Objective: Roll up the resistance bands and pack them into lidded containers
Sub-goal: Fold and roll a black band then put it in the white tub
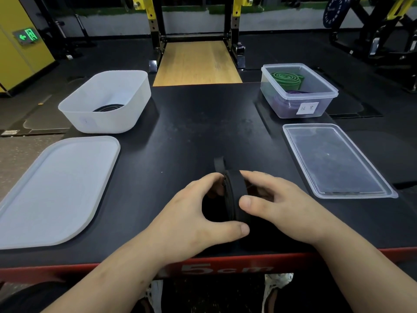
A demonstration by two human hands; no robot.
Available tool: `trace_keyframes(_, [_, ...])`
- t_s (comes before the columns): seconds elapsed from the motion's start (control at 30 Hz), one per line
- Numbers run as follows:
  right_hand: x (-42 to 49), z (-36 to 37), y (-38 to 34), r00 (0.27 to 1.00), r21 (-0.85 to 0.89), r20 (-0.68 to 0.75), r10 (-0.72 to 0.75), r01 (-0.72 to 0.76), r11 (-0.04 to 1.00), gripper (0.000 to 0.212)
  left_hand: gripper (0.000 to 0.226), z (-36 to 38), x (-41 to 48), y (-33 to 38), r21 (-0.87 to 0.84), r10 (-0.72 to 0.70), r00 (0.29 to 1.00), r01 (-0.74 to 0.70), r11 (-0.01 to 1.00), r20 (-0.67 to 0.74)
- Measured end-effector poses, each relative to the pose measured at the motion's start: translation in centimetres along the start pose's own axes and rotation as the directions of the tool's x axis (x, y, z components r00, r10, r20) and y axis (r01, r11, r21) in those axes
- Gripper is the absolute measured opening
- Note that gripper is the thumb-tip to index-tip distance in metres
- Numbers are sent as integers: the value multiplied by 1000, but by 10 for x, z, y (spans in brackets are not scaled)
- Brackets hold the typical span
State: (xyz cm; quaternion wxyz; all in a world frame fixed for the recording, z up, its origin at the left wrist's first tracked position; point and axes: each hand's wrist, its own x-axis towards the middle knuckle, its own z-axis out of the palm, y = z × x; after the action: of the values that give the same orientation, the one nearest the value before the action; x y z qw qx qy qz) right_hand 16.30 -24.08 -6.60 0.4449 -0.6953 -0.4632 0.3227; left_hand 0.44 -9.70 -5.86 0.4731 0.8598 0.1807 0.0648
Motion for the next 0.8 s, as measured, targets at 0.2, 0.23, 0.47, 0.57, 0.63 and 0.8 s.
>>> trace_keyframes(0.2, [-4,-3,-1,998,-15,58,-2,3,1000,63,63,1,-1,-3,-7,-5,1000,5,1000,-7])
trace_keyframes(0.23, [-3,-2,-2,999,-24,38,-7,8,1000,58,65,0,-1,-3,-29,1,1000,-1,1000,-2])
trace_keyframes(0.47, [-4,-2,4,999,-45,38,8,-6,999,79,69,-1,0,1,6,-45,999,45,999,11])
trace_keyframes(0.57, [-5,-2,1,998,-28,41,-37,38,999,62,69,0,2,-4,-8,-47,999,47,999,21])
trace_keyframes(0.63, [-3,-1,-2,999,-27,8,-51,51,998,53,70,1,2,-5,-28,-39,999,40,999,21])
trace_keyframes(0.8, [1,1,1,999,-23,9,-51,52,998,50,74,-1,2,-6,-11,-19,999,19,1000,32])
